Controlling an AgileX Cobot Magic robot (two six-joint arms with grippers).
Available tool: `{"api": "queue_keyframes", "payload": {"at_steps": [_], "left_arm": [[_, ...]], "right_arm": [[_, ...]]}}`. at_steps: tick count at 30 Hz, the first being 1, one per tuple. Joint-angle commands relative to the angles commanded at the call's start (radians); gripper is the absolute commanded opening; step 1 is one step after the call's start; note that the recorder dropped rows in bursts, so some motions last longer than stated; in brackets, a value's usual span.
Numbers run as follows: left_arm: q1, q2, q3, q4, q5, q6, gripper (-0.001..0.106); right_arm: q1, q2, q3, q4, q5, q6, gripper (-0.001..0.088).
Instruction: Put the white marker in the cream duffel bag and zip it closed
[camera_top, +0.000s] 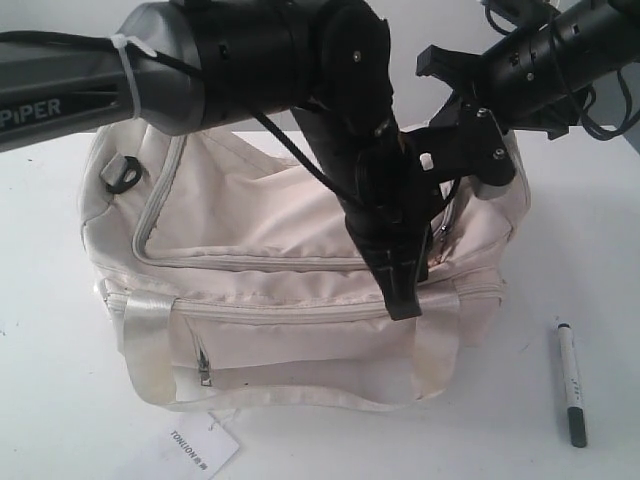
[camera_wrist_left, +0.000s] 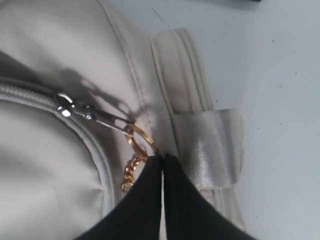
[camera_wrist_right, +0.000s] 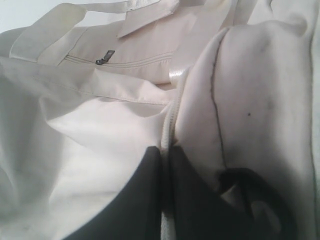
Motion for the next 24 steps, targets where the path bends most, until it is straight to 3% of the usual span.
{"api": "queue_keyframes", "payload": {"at_steps": [10,19,24], "left_arm": [[0.000,0.000,0.000,-0.002,0.079,-0.083,0.000],[0.000,0.000,0.000,-0.002,0.130,-0.076,0.000],[0.000,-0.004,0.000,0.006,0.159,-0.005,0.000]], "right_arm": [[0.000,0.000,0.000,0.000,-0.002,0.000,0.0000],[0.000,0.000,0.000,0.000,0.000,0.000,0.0000],[0.000,0.000,0.000,0.000,0.000,0.000,0.0000]]}}
